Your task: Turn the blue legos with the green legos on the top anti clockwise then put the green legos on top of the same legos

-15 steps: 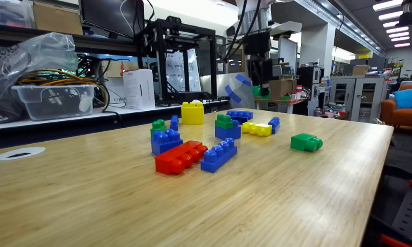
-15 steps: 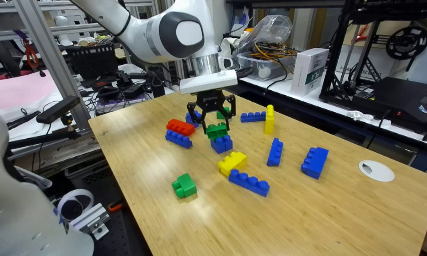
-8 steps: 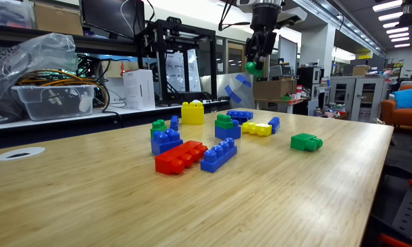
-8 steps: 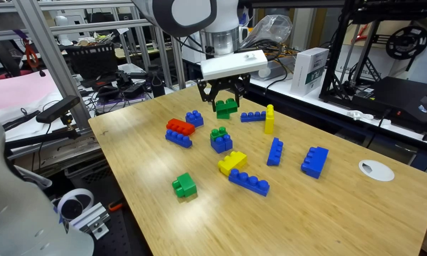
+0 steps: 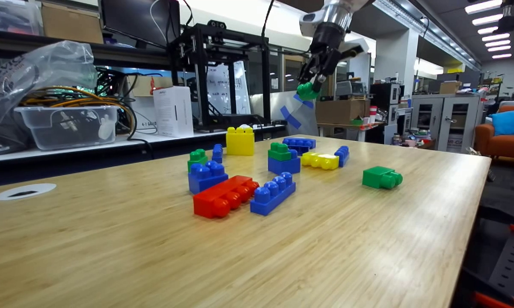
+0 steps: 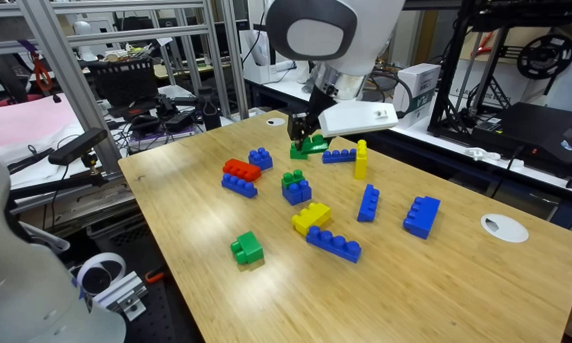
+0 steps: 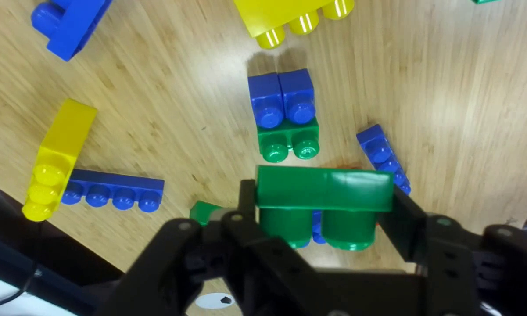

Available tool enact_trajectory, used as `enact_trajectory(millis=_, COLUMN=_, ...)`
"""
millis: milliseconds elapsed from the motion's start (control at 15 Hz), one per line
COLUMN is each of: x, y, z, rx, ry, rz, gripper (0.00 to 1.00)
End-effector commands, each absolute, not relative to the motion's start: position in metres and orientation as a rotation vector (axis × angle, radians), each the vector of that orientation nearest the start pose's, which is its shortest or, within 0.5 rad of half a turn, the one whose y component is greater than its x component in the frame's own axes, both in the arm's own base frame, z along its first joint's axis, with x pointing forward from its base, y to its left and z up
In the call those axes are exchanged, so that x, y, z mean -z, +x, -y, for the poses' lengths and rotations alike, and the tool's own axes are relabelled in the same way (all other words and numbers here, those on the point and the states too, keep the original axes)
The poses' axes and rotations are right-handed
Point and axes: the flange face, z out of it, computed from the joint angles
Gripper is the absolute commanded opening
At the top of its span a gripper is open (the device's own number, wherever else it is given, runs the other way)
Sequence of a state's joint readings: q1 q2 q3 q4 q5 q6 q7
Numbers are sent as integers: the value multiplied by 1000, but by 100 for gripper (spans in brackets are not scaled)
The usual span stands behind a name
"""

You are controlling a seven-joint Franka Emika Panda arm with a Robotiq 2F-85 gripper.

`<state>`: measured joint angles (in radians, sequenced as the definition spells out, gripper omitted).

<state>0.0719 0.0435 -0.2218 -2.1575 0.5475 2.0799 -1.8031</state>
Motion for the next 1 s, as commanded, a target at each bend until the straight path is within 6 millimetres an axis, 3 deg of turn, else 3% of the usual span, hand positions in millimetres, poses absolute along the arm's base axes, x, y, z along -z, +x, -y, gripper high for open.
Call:
enact_trajectory(millis=0, x=-356, y=554, z=64, rx=417, ry=-2022, rz=1715, gripper=45)
enact_trajectory(millis=400, x=-332, y=563, z=73, rx=393, ry=-1964, rz=1721, gripper=45)
enact_trajectory(millis=800, x=-311, y=553, z=75, rx=368, ry=-1929, rz=1709, gripper=45)
enact_trajectory(millis=933, x=-312, y=553, z=77, rx=342, ry=-1979, rz=1661, gripper=45)
